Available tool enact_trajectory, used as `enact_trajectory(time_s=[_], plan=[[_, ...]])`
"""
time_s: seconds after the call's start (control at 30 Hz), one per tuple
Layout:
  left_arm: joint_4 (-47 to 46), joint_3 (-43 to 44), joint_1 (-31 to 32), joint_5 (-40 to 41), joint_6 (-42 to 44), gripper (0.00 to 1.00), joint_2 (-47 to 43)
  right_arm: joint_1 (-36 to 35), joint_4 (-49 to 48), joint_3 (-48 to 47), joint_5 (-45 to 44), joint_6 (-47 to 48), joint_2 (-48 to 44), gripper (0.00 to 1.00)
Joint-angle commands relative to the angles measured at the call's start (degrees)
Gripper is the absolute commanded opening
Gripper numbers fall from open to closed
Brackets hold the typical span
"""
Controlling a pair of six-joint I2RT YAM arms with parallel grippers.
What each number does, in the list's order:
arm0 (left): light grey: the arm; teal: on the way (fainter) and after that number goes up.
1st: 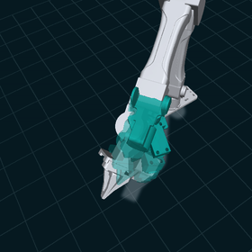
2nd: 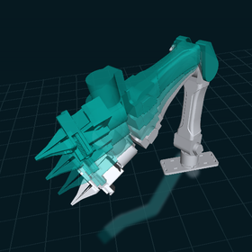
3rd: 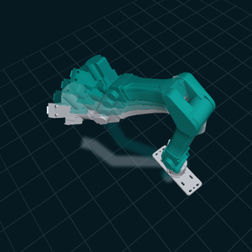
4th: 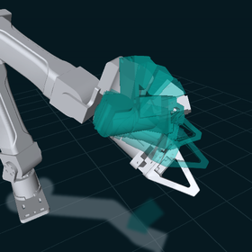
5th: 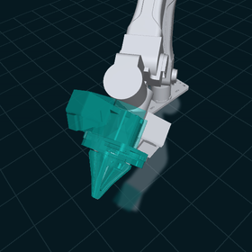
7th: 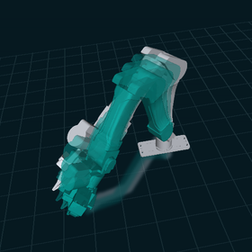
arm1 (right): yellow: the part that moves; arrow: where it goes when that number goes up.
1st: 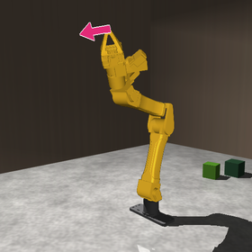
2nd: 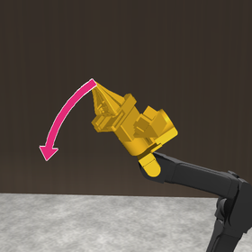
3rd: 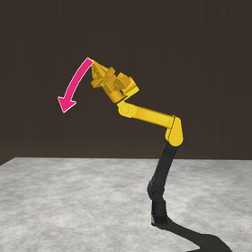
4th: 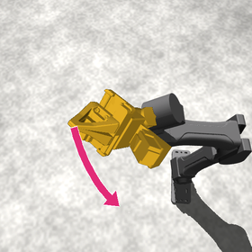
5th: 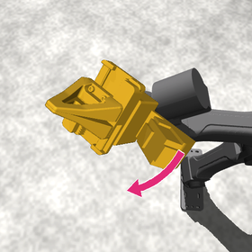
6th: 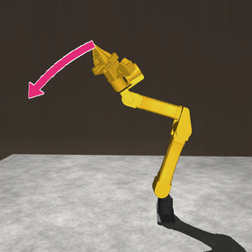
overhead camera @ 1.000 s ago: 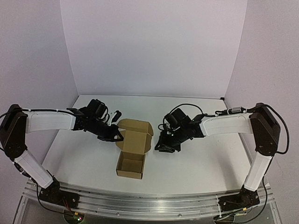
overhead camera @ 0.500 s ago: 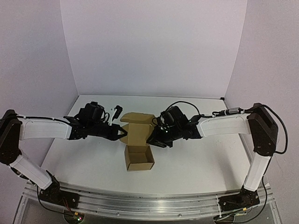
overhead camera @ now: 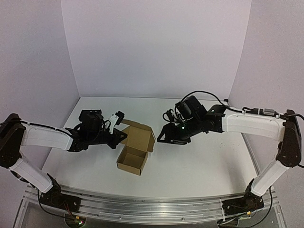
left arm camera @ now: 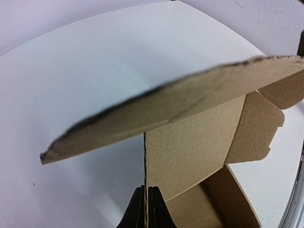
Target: Fold the paper box
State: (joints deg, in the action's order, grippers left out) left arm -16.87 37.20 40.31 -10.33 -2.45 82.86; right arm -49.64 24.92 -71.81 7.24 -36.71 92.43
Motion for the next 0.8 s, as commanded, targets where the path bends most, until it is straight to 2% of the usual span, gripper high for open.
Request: enact_trajectory(time_s=[0.0, 0.07, 0.17, 0.27, 0.4, 0.5, 0.67, 0.77], plan=[[-6.3, -1.5, 1.1, 1.3, 3.9, 0.00, -2.4, 3.0, 3.2, -7.8, -4.6, -4.5, 1.7, 0.62], [-7.5, -2.3, 1.2, 1.6, 5.4, 0.00, -2.6, 3.5, 3.0, -11.0, -6.6, -6.9, 3.3, 0.63], [-7.7, -2.7, 1.2, 2.2, 5.7, 0.00, -2.5, 3.1, 2.9, -16.8, -3.0, -6.0, 7.1, 0.63], [-7.8, -3.0, 1.2, 1.6, 5.4, 0.00, -3.0, -2.6, 3.1, -20.9, -4.5, 5.5, 8.8, 0.63], [-8.4, -3.5, 1.2, 1.3, 5.9, 0.00, -3.2, -10.1, 3.0, -21.0, -16.1, 27.6, 7.8, 0.66], [-8.5, -3.6, 1.2, 1.3, 6.3, 0.00, -2.9, -11.2, 3.0, -20.1, -22.3, 37.6, 8.6, 0.66], [-8.3, -3.7, 1.2, 0.7, 6.3, 0.00, -2.7, -11.7, 3.0, -22.5, -29.1, 45.2, 12.6, 0.65], [-8.1, -3.7, 1.2, 0.6, 6.2, 0.00, -2.6, -11.7, 2.9, -24.6, -30.0, 48.8, 15.1, 0.60]])
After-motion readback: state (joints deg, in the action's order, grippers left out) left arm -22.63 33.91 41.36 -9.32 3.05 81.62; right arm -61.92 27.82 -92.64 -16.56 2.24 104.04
